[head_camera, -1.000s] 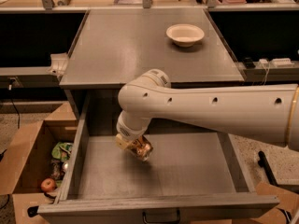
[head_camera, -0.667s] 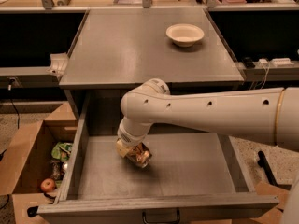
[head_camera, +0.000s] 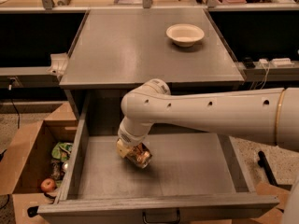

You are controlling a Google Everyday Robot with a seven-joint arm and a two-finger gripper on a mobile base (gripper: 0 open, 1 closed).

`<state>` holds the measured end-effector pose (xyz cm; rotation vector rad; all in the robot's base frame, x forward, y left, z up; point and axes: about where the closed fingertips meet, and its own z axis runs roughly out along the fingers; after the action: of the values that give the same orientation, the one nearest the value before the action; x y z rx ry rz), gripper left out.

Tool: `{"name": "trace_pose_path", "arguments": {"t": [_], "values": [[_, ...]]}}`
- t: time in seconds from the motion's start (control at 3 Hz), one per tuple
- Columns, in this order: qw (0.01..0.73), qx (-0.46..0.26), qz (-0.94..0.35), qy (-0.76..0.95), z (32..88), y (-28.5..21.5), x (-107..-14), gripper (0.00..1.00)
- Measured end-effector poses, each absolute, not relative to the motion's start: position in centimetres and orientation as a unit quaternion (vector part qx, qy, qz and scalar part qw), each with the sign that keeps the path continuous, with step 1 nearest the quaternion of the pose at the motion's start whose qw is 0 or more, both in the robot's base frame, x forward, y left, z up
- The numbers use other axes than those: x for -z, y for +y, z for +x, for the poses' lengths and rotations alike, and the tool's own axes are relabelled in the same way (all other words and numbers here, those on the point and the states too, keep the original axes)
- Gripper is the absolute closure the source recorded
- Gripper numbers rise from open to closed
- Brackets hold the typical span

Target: Place orange can into top drawer

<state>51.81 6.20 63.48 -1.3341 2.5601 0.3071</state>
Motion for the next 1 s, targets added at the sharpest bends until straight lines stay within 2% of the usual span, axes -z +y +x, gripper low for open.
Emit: {"name": "trace_pose_path", "arguments": {"t": [0.67,1.0], "values": [[0.122,-0.106,-0.457,0.874,51.6,6.1,-63.8,0.0],[0.149,-0.118,-0.468,0.863,50.0,5.2,-66.7,0.0]]}}
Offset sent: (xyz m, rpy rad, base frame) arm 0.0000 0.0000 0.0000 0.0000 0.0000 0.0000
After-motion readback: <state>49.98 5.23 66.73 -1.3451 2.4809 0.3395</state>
